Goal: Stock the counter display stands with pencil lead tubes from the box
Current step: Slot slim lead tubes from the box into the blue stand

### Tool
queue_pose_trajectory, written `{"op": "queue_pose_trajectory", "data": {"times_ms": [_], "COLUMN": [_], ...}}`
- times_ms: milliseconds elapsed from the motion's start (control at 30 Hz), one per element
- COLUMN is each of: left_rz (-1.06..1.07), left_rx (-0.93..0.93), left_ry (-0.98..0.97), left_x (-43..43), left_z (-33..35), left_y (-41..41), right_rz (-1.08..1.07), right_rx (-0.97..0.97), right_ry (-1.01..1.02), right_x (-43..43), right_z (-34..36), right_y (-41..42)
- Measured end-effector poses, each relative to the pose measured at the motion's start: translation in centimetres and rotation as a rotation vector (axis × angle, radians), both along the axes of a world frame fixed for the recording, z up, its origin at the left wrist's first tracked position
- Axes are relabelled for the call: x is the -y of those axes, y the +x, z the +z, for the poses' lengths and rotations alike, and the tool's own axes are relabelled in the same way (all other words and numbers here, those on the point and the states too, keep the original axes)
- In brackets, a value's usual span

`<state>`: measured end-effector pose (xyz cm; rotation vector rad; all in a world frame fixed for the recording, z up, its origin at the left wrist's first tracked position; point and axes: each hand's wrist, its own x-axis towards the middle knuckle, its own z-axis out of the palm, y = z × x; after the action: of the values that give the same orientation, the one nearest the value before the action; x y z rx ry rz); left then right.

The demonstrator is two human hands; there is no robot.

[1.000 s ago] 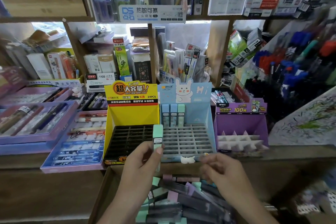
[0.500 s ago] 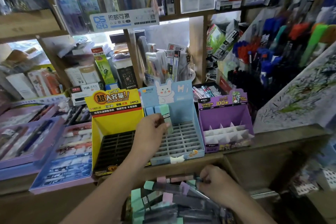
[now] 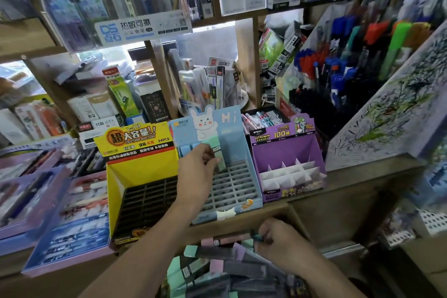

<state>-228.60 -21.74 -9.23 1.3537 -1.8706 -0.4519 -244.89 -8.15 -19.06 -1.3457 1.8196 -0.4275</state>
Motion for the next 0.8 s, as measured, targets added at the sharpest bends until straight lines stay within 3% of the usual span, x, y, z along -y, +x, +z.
{"op": "queue_pose_trajectory", "data": {"times_ms": [800], "left_rz": [0.138], "left_rx": [0.163], "left_ry": [0.014], "left_x": [0.66], "left_z": [-0.80], "left_y": [-0.88], "right_rz": [-0.005], "right_rx": [0.027], "right_ry": [-0.031], "right_x": [-0.47], "right_z": [-0.09], "right_y": [-0.01]}}
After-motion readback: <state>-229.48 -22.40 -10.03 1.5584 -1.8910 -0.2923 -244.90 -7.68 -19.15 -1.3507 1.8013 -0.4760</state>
